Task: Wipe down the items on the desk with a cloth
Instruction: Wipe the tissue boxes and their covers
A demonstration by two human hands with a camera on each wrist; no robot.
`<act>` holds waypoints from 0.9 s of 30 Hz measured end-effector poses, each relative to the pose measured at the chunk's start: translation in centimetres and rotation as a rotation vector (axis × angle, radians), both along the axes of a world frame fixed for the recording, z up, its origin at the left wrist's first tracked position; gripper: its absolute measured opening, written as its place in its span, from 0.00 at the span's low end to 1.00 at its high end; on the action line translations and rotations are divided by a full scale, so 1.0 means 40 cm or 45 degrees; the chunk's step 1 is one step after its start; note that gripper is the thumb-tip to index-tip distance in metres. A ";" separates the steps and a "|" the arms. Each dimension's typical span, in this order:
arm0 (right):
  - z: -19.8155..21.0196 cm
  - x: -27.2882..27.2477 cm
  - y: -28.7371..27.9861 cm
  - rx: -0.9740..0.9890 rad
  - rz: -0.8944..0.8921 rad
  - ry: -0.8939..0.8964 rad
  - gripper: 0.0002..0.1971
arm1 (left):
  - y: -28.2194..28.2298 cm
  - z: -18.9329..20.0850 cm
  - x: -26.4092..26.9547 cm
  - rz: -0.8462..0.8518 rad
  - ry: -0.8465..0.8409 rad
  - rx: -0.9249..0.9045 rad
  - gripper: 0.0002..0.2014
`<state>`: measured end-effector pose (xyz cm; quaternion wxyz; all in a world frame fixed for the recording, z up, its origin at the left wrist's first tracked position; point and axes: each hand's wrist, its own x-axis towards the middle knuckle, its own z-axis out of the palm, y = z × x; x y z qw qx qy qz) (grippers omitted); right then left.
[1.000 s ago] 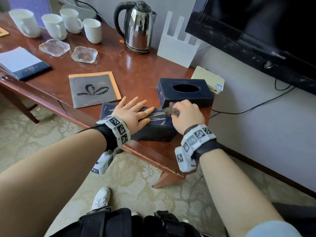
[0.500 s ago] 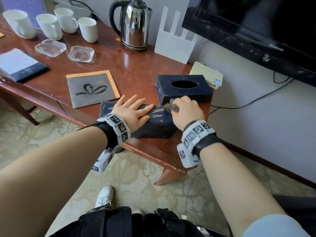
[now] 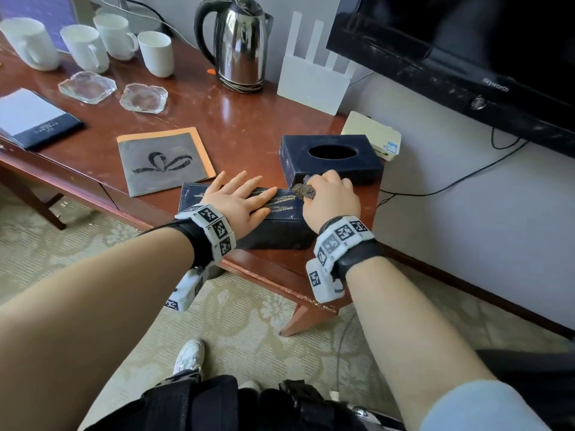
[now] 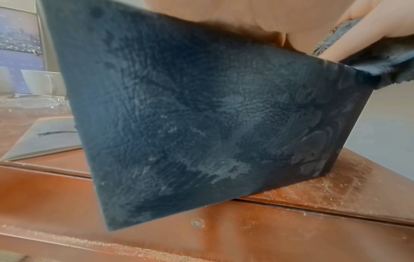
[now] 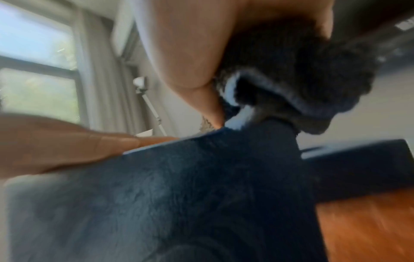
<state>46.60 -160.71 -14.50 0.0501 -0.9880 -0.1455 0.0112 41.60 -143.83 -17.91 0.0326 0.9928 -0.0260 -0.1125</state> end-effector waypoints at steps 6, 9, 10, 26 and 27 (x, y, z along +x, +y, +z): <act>0.030 -0.064 -0.025 -0.189 0.288 0.020 0.16 | -0.001 -0.003 -0.004 -0.017 -0.039 0.009 0.25; 0.057 -0.010 -0.015 -0.090 0.166 0.084 0.15 | 0.001 -0.003 -0.006 -0.018 -0.028 0.013 0.25; 0.055 0.005 -0.006 -0.046 0.102 0.080 0.15 | 0.001 -0.003 -0.006 -0.021 -0.033 0.019 0.26; 0.026 -0.058 0.029 -0.104 0.188 0.106 0.17 | 0.023 0.019 -0.003 -0.019 0.018 -0.094 0.28; 0.022 -0.061 0.028 -0.105 0.184 0.096 0.17 | 0.038 0.024 -0.008 -0.013 0.034 -0.110 0.29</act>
